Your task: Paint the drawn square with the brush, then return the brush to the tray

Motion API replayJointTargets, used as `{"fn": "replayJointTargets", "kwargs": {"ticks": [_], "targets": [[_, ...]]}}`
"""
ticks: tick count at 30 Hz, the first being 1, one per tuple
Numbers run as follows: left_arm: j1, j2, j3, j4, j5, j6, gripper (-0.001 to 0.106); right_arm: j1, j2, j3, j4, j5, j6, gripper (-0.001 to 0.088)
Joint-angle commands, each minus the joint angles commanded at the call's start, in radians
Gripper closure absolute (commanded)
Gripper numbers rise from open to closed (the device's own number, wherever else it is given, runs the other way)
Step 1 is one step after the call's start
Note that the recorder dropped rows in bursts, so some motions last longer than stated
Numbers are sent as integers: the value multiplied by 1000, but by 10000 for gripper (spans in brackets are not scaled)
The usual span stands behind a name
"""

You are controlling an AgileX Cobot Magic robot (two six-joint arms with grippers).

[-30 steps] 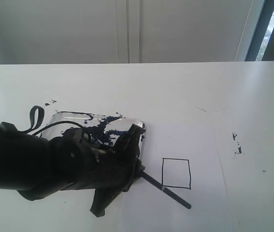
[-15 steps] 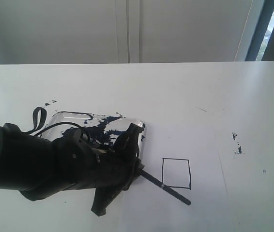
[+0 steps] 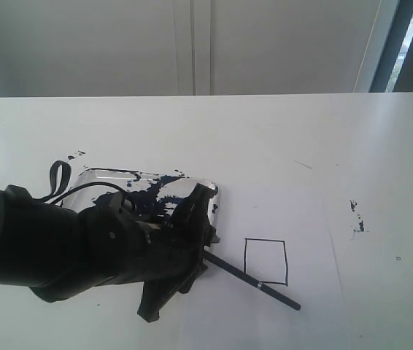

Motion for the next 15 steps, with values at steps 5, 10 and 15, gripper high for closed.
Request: {"fn": "replayJointTargets", "kwargs": {"ticks": [5, 10, 15], "targets": [[0, -24, 0, 6, -5, 0, 555, 0, 0, 0, 0, 8, -2, 868], [2, -93, 0, 15, -113, 188, 578, 0, 0, 0, 0, 8, -4, 868], [33, -193, 0, 15, -96, 659, 824, 0, 0, 0, 0, 6, -4, 868]]}}
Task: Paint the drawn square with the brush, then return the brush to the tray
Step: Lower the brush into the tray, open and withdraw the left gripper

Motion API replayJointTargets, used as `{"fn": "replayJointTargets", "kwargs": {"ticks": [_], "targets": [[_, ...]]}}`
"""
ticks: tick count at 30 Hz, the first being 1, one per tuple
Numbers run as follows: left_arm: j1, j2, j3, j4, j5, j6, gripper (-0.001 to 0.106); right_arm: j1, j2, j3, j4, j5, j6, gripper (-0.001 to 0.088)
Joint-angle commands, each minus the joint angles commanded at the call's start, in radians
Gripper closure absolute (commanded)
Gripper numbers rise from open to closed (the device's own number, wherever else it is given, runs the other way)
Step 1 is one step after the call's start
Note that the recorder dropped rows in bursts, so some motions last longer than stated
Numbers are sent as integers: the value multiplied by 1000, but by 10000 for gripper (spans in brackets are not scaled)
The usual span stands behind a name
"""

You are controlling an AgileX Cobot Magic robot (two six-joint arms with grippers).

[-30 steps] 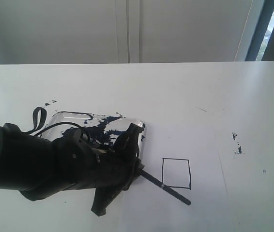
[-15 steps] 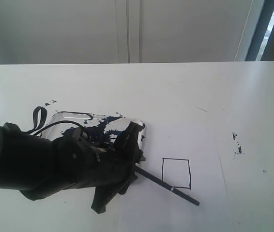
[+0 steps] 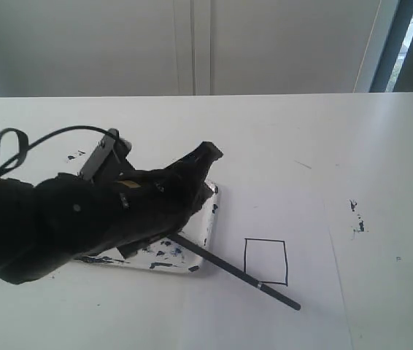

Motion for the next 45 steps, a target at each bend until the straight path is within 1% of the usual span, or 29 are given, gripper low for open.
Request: {"fn": "replayJointTargets", "kwargs": {"ticks": [1, 2, 3, 4, 7, 8, 9, 10, 12, 15, 16, 18, 19, 20, 21, 23, 26, 28, 29, 30, 31, 32, 33, 36, 38, 41, 42, 43, 45], "targets": [[7, -32, 0, 5, 40, 192, 859, 0, 0, 0, 0, 0, 0, 868], [7, -44, 0, 10, 49, 286, 860, 0, 0, 0, 0, 0, 0, 868], [7, -82, 0, 30, 82, 532, 860, 0, 0, 0, 0, 0, -2, 868], [7, -114, 0, 30, 115, 693, 860, 0, 0, 0, 0, 0, -2, 868], [7, -202, -4, 32, 173, 1005, 863, 0, 0, 0, 0, -2, -4, 868], [7, -235, -13, 42, 200, 1133, 872, 0, 0, 0, 0, -2, -8, 868], [7, -261, -26, 42, 244, 1234, 872, 0, 0, 0, 0, -2, -23, 868], [7, -291, -47, 44, 318, 1370, 872, 0, 0, 0, 0, -2, -34, 868], [7, -333, -80, 44, 423, 1477, 872, 0, 0, 0, 0, -2, -34, 868], [7, -364, -100, 57, 454, 1520, 872, 0, 0, 0, 0, -12, -35, 868], [7, -369, -102, 87, 459, 1568, 872, 0, 0, 0, 2, -16, -58, 868], [7, -368, -102, 129, 489, 1614, 872, 0, 0, 0, 3, -16, -97, 868], [7, -368, -102, 129, 507, 1614, 872, 0, 0, 0, 2, -13, -105, 868], [7, -368, -100, 129, 553, 1614, 872, 0, 0, 0, 2, -5, -113, 868], [7, -368, -98, 129, 565, 1614, 872, 0, 0, 0, 2, -3, -127, 868], [7, -379, -94, 129, 565, 1614, 872, 0, 0, 0, 2, 4, -141, 868], [11, -429, -94, 120, 494, 1582, 872, 0, 0, 0, 2, 4, -162, 868], [63, -470, -94, 104, 499, 1515, 872, 0, 0, 0, 2, 4, -165, 868], [130, -490, -94, 85, 501, 1459, 896, 0, 0, 0, 2, 4, -175, 868], [167, -494, -94, 73, 505, 1454, 924, 0, 0, 0, 2, 4, -184, 868], [234, -504, -94, 52, 517, 1454, 998, 0, 0, 0, 2, 2, -184, 868], [268, -504, -94, 48, 524, 1454, 1041, 0, 0, 0, 2, 2, -184, 868], [319, -513, -96, 35, 535, 1454, 1053, 0, 0, 0, 2, 2, -184, 868], [378, -528, -97, 22, 523, 1454, 1053, 0, 0, 0, 2, 2, -184, 868], [401, -538, -97, 1, 495, 1445, 1053, 0, 0, 0, 2, 2, -184, 868], [450, -552, -90, -11, 496, 1447, 1053, 0, 0, 0, 2, 2, -187, 868], [472, -561, -81, -8, 489, 1457, 1053, 0, 0, 0, 2, 2, -187, 868], [512, -575, -64, -14, 455, 1447, 1053, 0, 0, 0, 2, 2, -189, 868], [557, -586, -45, -29, 425, 1400, 1053, 0, 0, 0, 2, 2, -189, 868]]}}
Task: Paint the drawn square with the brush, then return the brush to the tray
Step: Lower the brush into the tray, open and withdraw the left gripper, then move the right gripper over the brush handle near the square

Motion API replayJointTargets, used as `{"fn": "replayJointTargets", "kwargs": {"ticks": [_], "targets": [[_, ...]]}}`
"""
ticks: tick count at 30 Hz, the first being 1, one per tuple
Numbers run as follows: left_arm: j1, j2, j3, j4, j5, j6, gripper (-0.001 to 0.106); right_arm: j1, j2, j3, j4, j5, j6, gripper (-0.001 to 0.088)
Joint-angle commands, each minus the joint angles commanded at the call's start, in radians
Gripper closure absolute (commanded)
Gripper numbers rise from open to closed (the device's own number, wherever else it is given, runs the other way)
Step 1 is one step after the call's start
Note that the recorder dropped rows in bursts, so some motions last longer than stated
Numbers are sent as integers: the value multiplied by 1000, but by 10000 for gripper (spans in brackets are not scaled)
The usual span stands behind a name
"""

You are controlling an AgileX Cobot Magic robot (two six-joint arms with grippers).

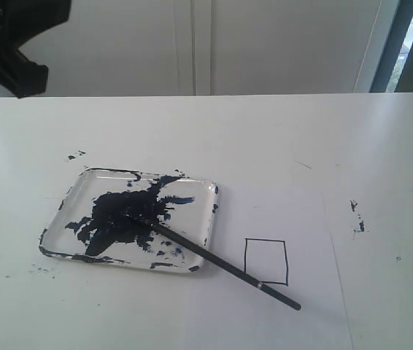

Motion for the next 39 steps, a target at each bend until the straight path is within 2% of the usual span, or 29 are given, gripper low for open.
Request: {"fn": "replayJointTargets", "kwargs": {"ticks": [5, 10, 13, 17, 20, 23, 31, 35, 39], "targets": [[69, -17, 56, 0, 1, -15, 1053, 0, 0, 0, 0, 4, 2, 868], [71, -46, 126, 32, 98, -2, 1053, 0, 0, 0, 16, 62, 2, 868], [71, -75, 161, 34, 144, -85, 1053, 0, 0, 0, 99, 91, -29, 868], [71, -106, 241, 72, 128, -112, 1053, 0, 0, 0, 266, 153, -249, 868], [71, -106, 306, 83, 116, -157, 1053, 0, 0, 0, 376, 186, -355, 868], [71, -106, 367, 83, 114, -265, 1053, 0, 0, 0, 411, 216, -383, 868], [71, -106, 451, 103, 137, -351, 1053, 0, 0, 0, 455, 279, -383, 868], [71, -106, 451, 264, 187, -388, 1053, 0, 4, 0, 479, 245, -389, 868], [71, -106, 451, 424, 204, -566, 1053, 0, 70, 0, 485, 225, -452, 868]]}}
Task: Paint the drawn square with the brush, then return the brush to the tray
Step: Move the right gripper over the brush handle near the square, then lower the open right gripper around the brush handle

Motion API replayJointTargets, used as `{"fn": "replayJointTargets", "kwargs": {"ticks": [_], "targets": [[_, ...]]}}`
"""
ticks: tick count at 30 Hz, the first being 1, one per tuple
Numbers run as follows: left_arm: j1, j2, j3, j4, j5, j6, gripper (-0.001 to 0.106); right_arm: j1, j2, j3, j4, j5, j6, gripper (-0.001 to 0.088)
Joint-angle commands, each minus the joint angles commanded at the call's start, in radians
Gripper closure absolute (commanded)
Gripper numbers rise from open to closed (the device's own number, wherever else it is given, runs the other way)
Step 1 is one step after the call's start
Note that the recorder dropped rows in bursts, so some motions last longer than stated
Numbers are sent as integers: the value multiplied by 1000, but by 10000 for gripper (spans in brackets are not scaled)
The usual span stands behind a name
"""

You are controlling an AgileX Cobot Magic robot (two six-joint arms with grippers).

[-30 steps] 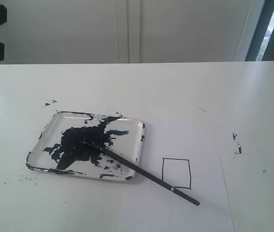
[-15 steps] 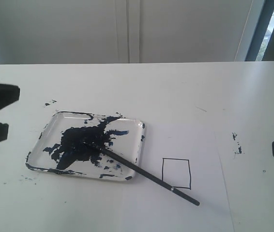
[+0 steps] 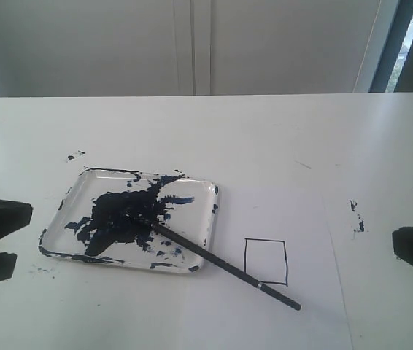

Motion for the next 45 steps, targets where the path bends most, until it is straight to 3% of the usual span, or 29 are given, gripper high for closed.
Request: {"fn": "replayJointTargets", "kwargs": {"ticks": [4, 8, 12, 18, 24, 34, 41, 45], "targets": [[33, 0, 0, 186, 43, -194, 1053, 0, 105, 0, 95, -67, -80, 868], [87, 0, 0, 289, 45, -303, 1053, 0, 209, -13, 253, -71, -281, 868], [106, 2, 9, 289, 44, -303, 1053, 0, 355, -46, 323, -60, -384, 868], [106, 2, 13, 289, 24, -303, 1053, 2, 555, -98, 327, -7, -411, 868], [106, 2, 13, 289, 15, -303, 1053, 87, 699, -169, 335, 27, -507, 868], [106, 2, 13, 289, 15, -303, 1053, 222, 869, -185, 335, -245, -588, 868], [106, 2, 13, 289, 9, -302, 1053, 272, 991, -185, 335, -351, -620, 862], [106, 2, 13, 289, 3, -301, 1053, 272, 1015, -185, 335, -366, -620, 738]]}}
